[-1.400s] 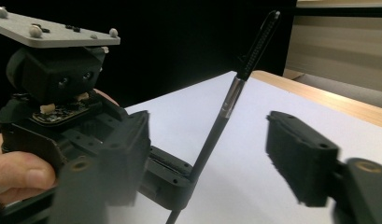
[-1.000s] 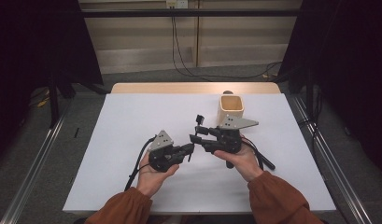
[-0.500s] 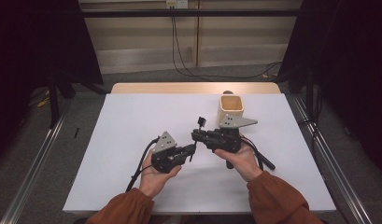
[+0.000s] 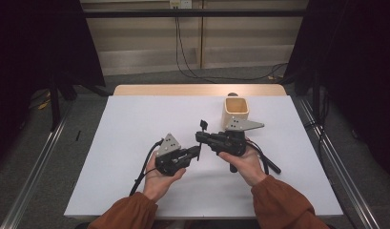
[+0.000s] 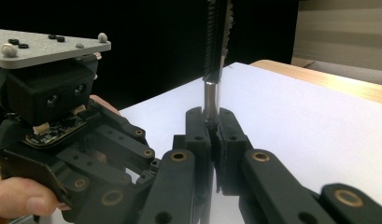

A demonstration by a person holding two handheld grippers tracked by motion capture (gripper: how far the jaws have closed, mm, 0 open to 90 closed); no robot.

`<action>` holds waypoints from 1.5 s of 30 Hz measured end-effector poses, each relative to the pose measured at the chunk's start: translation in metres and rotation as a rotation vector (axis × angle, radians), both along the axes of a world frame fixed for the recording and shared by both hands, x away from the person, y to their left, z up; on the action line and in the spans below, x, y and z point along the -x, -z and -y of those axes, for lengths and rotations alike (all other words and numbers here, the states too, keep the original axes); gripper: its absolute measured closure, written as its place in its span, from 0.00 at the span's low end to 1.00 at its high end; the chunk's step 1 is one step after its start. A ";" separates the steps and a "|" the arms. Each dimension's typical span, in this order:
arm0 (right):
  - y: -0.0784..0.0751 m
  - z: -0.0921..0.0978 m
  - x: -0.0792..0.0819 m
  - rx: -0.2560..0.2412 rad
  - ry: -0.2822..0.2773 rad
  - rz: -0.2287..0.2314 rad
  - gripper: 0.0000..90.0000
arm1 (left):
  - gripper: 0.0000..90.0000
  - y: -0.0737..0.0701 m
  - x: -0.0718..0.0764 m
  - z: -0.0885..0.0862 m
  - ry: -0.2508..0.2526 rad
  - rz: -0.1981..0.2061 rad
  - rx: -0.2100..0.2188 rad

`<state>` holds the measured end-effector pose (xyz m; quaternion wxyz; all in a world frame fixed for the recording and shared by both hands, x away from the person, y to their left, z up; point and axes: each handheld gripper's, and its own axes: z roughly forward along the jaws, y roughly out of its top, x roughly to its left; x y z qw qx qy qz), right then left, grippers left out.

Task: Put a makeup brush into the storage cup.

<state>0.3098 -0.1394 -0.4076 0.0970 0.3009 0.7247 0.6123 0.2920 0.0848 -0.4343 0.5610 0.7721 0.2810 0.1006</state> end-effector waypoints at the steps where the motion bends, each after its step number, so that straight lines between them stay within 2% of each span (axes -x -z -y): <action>1: 0.000 0.000 0.000 -0.003 0.000 0.000 0.96 | 0.94 0.000 0.000 0.000 0.002 0.000 -0.001; 8: -0.001 0.003 0.000 -0.006 0.003 0.006 0.96 | 0.86 0.000 -0.001 -0.001 -0.004 -0.009 -0.010; 14: -0.002 0.006 0.001 -0.002 0.007 0.011 0.96 | 0.73 0.000 -0.003 -0.003 0.004 -0.024 -0.009; 16: -0.003 0.008 0.001 -0.002 0.011 0.012 0.96 | 0.66 -0.001 -0.002 -0.002 0.010 -0.026 -0.025; 17: -0.003 0.008 0.002 -0.004 0.013 0.012 0.96 | 0.62 -0.002 -0.001 -0.001 0.012 -0.017 -0.048; 18: -0.003 0.010 0.002 -0.004 0.013 0.011 0.96 | 0.56 -0.002 0.000 -0.001 0.014 -0.007 -0.052; 19: -0.003 0.010 0.002 -0.004 0.013 0.011 0.96 | 0.56 -0.002 0.000 -0.001 0.015 -0.015 -0.050; 20: -0.003 0.011 0.002 -0.002 0.008 0.016 0.96 | 0.49 -0.002 0.000 -0.001 0.010 -0.016 -0.051; 21: -0.003 0.011 0.002 -0.002 0.008 0.016 0.96 | 0.49 -0.002 0.000 -0.001 -0.001 -0.018 -0.050; 22: -0.003 0.011 0.002 -0.001 0.009 0.016 0.96 | 0.44 -0.002 -0.001 -0.001 -0.015 -0.023 -0.050; 23: -0.003 0.012 0.002 0.001 0.010 0.017 0.96 | 0.34 -0.002 -0.003 -0.002 -0.029 -0.030 -0.053; 25: -0.004 0.013 0.002 0.001 0.012 0.017 0.96 | 0.31 -0.002 -0.004 -0.005 -0.050 -0.021 -0.059; 26: -0.004 0.015 0.002 -0.001 0.015 0.019 0.96 | 0.23 -0.003 -0.005 -0.006 -0.061 -0.022 -0.058; 27: -0.004 0.015 0.002 -0.001 0.015 0.019 0.96 | 0.23 -0.003 -0.005 -0.008 -0.069 -0.024 -0.062; 28: -0.004 0.016 0.002 -0.001 0.019 0.018 0.96 | 0.16 -0.004 -0.006 -0.009 -0.073 -0.023 -0.066; 30: -0.005 0.017 0.002 -0.001 0.020 0.019 0.96 | 0.14 -0.004 -0.008 -0.011 -0.092 -0.012 -0.077; 31: -0.005 0.019 0.002 -0.001 0.025 0.021 0.96 | 0.07 -0.004 -0.008 -0.011 -0.101 -0.005 -0.071; 37: -0.008 0.024 0.003 0.004 0.035 0.029 0.96 | 0.05 -0.006 -0.004 -0.015 -0.109 0.041 -0.076; 40: -0.009 0.028 0.003 0.010 0.043 0.034 0.96 | 0.05 -0.008 -0.003 -0.020 -0.099 0.035 -0.053; 42: -0.009 0.032 0.002 -0.002 0.052 0.031 0.95 | 0.04 -0.009 -0.005 -0.026 -0.132 0.024 -0.044; 45: -0.010 0.034 0.002 0.002 0.052 0.036 0.96 | 0.04 -0.010 -0.006 -0.031 -0.150 0.022 -0.045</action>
